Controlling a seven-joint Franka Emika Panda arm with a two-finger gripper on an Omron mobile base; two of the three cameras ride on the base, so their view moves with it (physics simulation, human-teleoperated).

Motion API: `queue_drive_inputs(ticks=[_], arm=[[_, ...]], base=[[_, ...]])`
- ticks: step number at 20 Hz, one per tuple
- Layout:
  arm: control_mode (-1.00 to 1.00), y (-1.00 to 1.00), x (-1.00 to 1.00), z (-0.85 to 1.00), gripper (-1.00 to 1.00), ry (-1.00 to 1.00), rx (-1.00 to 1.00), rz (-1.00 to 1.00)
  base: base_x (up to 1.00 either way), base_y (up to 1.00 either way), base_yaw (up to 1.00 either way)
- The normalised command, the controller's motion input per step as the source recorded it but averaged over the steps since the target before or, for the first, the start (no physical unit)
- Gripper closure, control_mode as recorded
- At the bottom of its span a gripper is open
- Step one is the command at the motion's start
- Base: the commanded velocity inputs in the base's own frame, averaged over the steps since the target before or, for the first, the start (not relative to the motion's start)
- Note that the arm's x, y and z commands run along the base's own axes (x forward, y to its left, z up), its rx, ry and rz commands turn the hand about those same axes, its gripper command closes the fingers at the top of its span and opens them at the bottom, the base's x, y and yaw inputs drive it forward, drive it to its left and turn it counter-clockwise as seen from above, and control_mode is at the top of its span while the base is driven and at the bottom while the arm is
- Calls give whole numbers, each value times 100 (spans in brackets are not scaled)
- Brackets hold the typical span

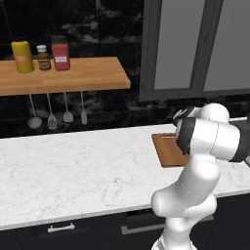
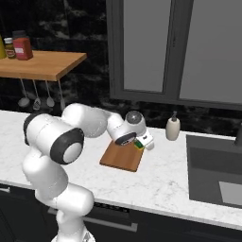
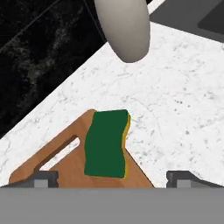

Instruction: Pick up the sponge from the counter and clean the cutting board by briefly scrubbing or pressing down on the cutting board. Once finished, release the sponge.

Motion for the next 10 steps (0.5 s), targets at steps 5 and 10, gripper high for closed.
queue_drive_inputs(ticks=[5, 10], arm=[[-100, 42, -88, 100, -100, -4, 0, 1], [-100, 52, -71, 100, -100, -1, 0, 7]], base=[[0, 0, 0], [0, 0, 0]])
